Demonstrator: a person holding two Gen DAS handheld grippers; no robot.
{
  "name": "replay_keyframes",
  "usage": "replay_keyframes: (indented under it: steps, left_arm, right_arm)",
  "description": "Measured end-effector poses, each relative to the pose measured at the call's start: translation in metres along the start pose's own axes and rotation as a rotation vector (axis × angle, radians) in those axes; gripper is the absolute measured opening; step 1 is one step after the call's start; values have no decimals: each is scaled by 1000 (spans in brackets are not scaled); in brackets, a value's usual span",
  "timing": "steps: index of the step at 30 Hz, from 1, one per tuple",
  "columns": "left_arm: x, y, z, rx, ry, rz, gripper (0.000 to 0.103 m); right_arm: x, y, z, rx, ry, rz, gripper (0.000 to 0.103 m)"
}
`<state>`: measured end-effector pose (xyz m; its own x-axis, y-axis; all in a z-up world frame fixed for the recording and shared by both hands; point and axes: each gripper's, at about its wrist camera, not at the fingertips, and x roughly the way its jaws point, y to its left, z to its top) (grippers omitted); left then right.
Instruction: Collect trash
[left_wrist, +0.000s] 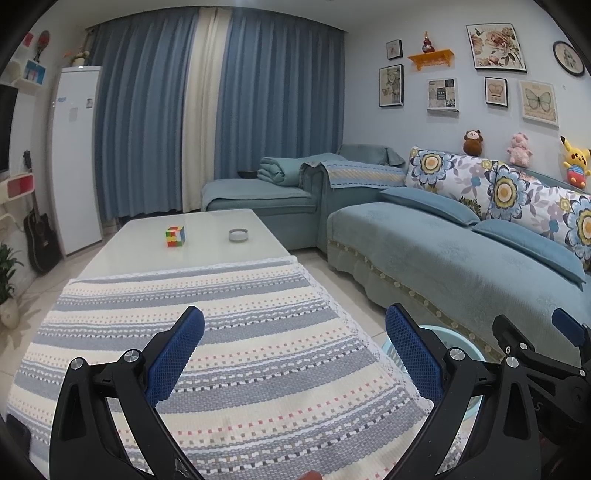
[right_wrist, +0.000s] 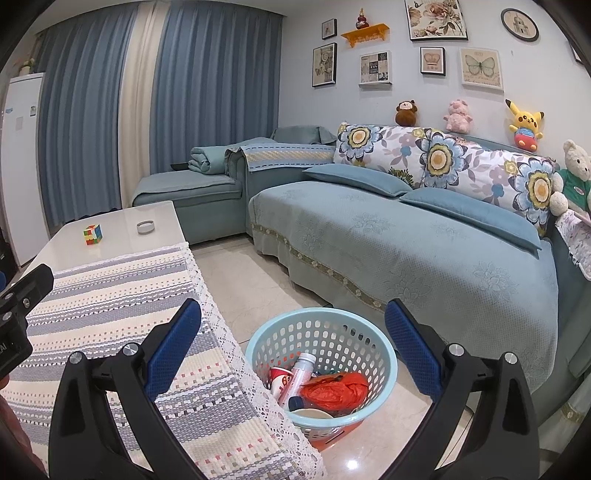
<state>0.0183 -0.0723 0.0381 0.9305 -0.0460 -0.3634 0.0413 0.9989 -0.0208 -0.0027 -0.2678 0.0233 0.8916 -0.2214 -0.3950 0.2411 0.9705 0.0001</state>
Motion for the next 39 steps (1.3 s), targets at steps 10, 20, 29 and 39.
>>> replay_keyframes:
  steps: [10,20,29,39]
  left_arm:
    - [-1,0,0,8,-5,16,95]
    - [0,4,3,26,-18,71,95]
    - [2,3,4,40,-15,83,95]
    - [1,2,4,54,-20,100,95]
  right_arm:
    - [0,0,0,0,1,-1,95]
    - [0,-5,-3,12,12,1,95]
    - [2,-6,-2,12,18,3,95]
    - [4,-7,-2,13,21,6,95]
